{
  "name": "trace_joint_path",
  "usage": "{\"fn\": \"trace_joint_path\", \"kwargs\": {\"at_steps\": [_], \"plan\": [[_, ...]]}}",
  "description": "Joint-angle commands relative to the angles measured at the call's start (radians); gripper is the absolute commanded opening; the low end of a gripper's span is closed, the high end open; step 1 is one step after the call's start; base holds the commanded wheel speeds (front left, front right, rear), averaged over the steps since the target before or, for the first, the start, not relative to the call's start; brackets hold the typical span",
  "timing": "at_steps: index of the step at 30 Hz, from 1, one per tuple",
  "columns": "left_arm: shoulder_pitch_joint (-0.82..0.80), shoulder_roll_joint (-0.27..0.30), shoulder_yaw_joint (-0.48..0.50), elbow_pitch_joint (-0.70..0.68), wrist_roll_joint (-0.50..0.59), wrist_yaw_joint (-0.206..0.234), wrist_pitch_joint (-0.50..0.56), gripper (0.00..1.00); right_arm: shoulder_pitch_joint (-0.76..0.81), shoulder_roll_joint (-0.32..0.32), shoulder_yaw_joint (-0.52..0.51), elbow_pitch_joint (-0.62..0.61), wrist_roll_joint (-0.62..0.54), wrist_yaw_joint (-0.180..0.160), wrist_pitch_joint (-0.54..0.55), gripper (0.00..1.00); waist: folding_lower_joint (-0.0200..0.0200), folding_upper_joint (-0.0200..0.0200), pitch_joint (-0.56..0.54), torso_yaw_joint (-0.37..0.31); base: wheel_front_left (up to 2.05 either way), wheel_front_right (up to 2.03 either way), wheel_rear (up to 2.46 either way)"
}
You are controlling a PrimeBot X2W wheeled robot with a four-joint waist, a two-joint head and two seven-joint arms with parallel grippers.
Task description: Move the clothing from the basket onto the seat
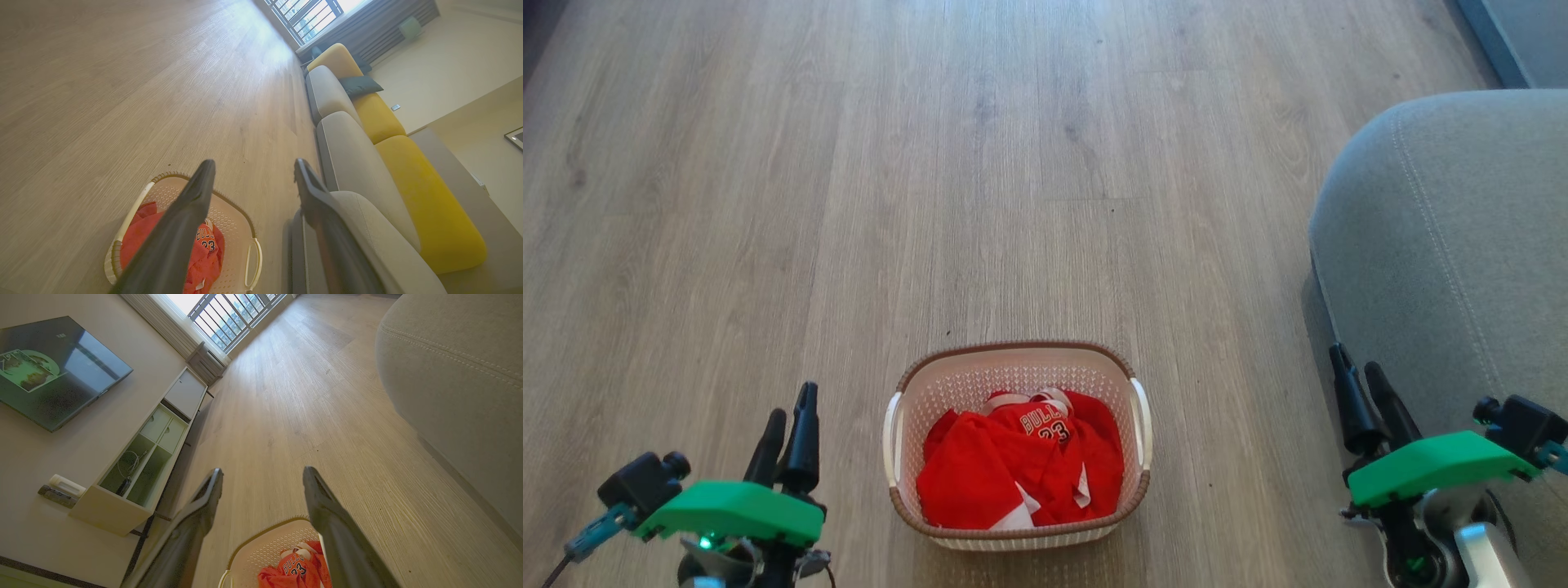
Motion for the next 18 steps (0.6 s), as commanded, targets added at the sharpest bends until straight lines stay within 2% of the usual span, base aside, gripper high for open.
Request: {"fn": "trace_joint_path", "kwargs": {"at_steps": [1, 18], "plan": [[-0.038, 0.009, 0.012, -0.039, 0.020, -0.001, -0.013, 1.00, -0.051, -0.018, 0.013, -0.032, -0.021, 0.004, -0.011, 1.00, 0.0000, 0.0000, 0.000, 0.000, 0.00, 0.00, 0.00], [-0.046, 0.011, 0.029, -0.016, 0.219, -0.012, -0.065, 1.00, -0.059, -0.020, 0.040, -0.019, -0.235, 0.005, -0.064, 1.00, 0.0000, 0.0000, -0.002, 0.002, 0.00, 0.00, 0.00]]}}
